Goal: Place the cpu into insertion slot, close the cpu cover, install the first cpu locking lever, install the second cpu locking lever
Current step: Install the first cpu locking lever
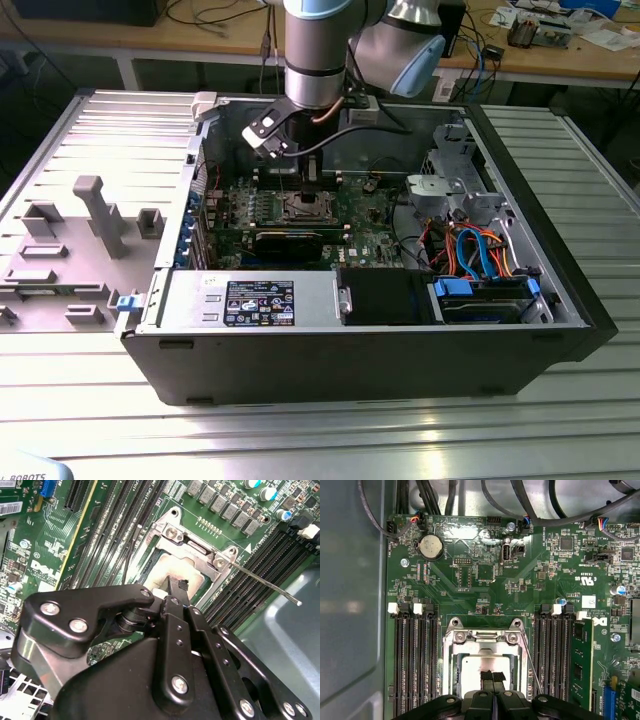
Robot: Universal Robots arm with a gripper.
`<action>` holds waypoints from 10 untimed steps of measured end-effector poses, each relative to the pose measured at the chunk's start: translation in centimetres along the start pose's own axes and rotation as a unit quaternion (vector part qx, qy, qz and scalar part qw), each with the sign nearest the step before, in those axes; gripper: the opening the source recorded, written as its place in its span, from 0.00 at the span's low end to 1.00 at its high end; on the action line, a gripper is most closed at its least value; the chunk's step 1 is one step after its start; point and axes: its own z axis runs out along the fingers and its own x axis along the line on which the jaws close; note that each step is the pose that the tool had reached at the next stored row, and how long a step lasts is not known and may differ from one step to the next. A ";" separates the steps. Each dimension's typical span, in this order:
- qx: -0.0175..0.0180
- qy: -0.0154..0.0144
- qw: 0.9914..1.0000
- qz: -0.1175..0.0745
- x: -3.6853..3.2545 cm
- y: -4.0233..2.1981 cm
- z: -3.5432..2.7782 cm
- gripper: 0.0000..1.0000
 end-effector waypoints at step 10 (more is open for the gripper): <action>0.000 -0.001 1.000 0.000 -0.04 0.00 -0.91 0.11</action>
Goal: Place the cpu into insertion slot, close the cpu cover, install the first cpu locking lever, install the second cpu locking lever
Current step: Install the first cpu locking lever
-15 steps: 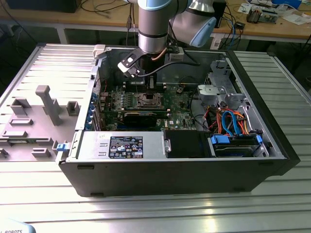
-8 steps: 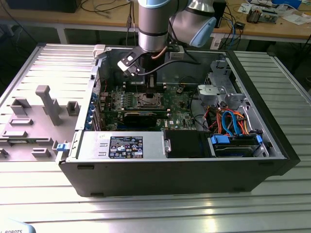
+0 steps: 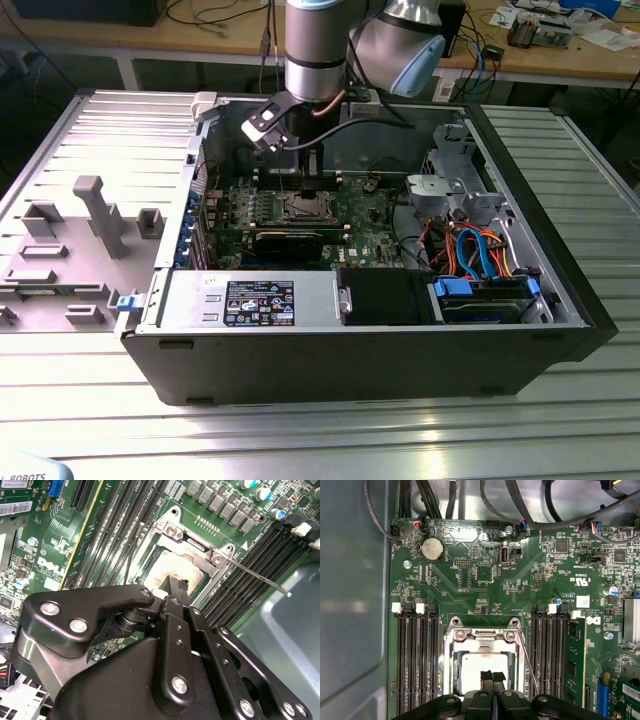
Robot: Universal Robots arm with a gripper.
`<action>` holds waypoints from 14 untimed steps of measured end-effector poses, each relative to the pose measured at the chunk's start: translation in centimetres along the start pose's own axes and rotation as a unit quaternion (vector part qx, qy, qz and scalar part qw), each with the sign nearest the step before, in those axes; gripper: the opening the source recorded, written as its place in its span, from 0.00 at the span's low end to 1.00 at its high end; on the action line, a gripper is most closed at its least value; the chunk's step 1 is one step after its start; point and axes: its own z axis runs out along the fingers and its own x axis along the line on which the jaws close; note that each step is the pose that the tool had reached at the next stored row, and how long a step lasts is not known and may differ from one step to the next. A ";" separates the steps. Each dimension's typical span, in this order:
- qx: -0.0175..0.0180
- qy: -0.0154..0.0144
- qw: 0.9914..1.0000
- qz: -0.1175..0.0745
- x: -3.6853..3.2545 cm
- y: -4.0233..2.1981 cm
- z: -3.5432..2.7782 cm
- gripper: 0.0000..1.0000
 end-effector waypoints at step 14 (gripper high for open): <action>0.000 0.000 1.000 0.000 -0.05 0.00 -1.19 0.11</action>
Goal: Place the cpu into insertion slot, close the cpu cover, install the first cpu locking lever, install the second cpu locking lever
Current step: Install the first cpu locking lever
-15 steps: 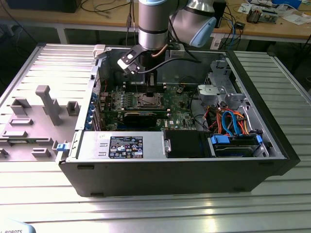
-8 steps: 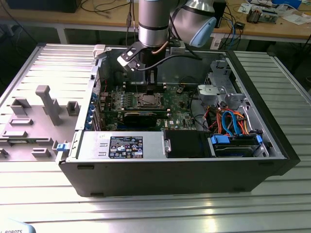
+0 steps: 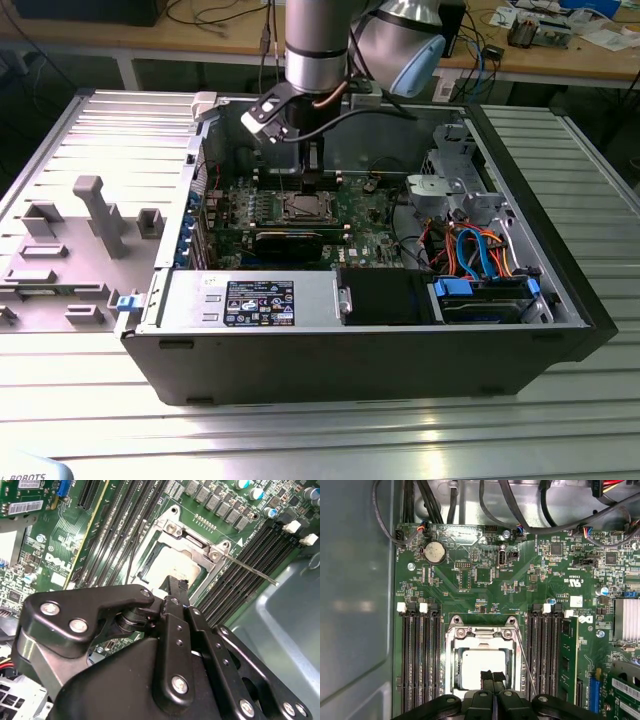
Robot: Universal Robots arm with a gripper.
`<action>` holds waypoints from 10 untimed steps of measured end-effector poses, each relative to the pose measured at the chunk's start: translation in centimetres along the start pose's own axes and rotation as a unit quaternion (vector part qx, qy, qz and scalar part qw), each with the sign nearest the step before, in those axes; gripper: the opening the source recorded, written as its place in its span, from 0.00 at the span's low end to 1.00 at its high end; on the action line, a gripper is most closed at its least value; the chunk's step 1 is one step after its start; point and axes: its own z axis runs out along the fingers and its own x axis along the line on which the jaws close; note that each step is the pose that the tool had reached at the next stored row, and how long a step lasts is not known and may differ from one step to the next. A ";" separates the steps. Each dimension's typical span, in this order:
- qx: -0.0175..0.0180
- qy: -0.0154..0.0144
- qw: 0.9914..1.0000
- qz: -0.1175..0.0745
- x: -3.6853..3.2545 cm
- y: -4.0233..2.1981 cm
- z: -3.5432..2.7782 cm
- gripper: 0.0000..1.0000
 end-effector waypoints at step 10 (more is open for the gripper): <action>0.000 0.000 1.000 0.000 -0.07 0.00 -1.49 0.11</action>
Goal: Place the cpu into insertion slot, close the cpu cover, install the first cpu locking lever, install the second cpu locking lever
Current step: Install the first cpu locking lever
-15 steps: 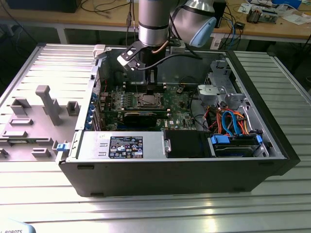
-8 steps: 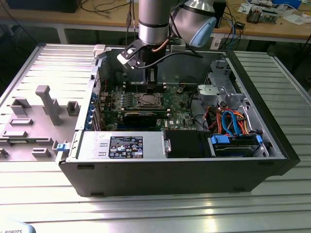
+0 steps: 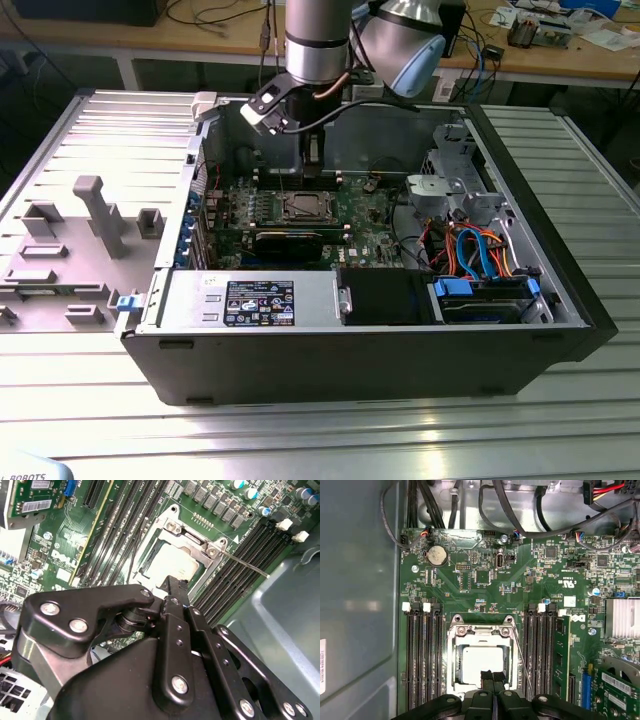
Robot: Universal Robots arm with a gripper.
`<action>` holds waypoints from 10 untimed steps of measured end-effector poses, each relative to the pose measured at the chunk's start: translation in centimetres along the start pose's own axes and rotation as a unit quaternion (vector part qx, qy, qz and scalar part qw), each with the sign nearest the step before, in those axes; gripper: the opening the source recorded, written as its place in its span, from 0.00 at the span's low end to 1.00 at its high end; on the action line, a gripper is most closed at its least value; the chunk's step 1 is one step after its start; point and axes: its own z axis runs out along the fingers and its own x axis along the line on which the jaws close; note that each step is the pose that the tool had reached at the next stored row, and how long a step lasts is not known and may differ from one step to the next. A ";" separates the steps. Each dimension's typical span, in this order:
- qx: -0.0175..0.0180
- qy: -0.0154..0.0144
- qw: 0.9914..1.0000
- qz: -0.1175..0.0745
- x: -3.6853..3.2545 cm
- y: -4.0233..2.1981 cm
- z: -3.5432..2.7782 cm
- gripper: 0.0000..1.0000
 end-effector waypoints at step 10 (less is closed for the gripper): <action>-0.001 0.000 1.000 -0.015 -0.10 -0.01 -2.22 0.11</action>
